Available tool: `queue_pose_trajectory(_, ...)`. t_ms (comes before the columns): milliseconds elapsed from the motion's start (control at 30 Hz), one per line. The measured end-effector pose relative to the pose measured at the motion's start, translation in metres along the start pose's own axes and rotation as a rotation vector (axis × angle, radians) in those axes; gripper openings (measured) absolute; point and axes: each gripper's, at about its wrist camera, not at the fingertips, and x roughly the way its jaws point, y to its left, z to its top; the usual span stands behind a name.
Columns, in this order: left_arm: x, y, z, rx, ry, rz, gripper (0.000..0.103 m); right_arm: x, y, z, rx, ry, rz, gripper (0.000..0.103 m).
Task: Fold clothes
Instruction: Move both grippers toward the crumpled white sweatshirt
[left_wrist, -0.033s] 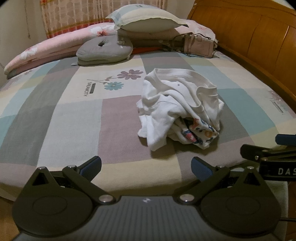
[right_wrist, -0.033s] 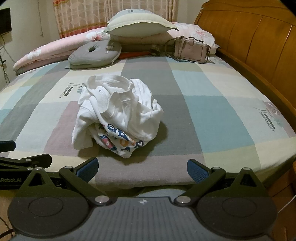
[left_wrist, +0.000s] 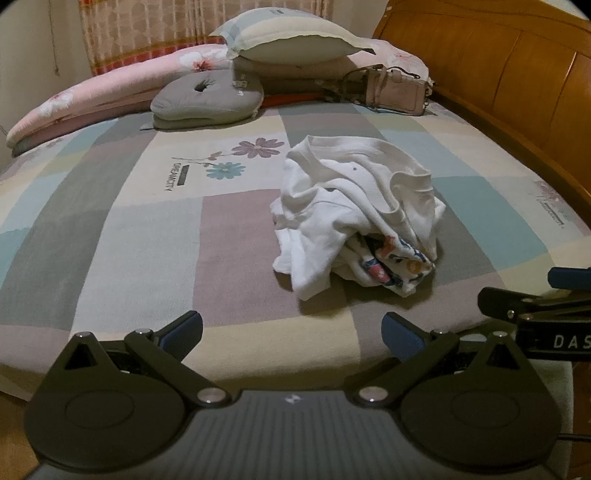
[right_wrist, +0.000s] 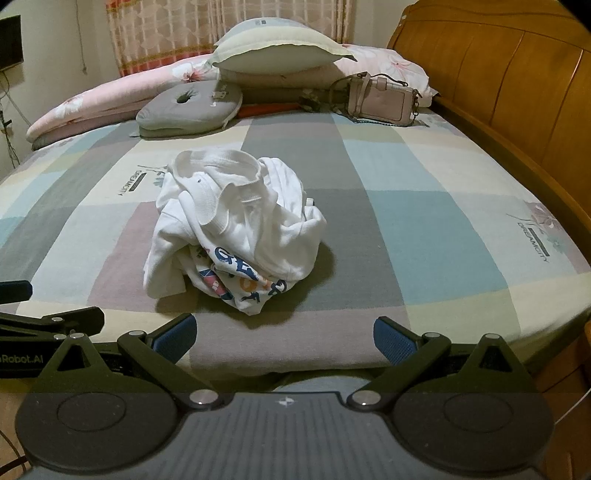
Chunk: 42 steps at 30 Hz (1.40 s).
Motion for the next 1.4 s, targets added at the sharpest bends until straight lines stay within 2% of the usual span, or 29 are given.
queue_pose_trajectory(100,0.001,-0.003,0.0,0.005,0.006,0.015,0.102,0.001,-0.001,-0.001,0.001,-0.001,0.0,0.103)
queue_pose_trajectory(300,0.0,0.004,0.001,-0.016,0.01,-0.028,0.102,-0.002,0.0,0.001,0.002,0.005,-0.001,0.103)
queue_pose_trajectory(767,0.005,0.001,0.0,-0.021,-0.004,-0.031,0.102,0.001,0.001,0.001,-0.001,0.001,0.012,0.103)
queue_pose_trajectory(1200,0.024,0.003,0.012,-0.031,0.016,-0.02,0.102,0.019,-0.005,0.011,-0.001,0.03,0.016,0.103)
queue_pose_trajectory(1400,0.03,0.006,0.016,-0.035,-0.015,-0.003,0.102,0.029,-0.004,0.018,-0.019,0.044,0.02,0.103)
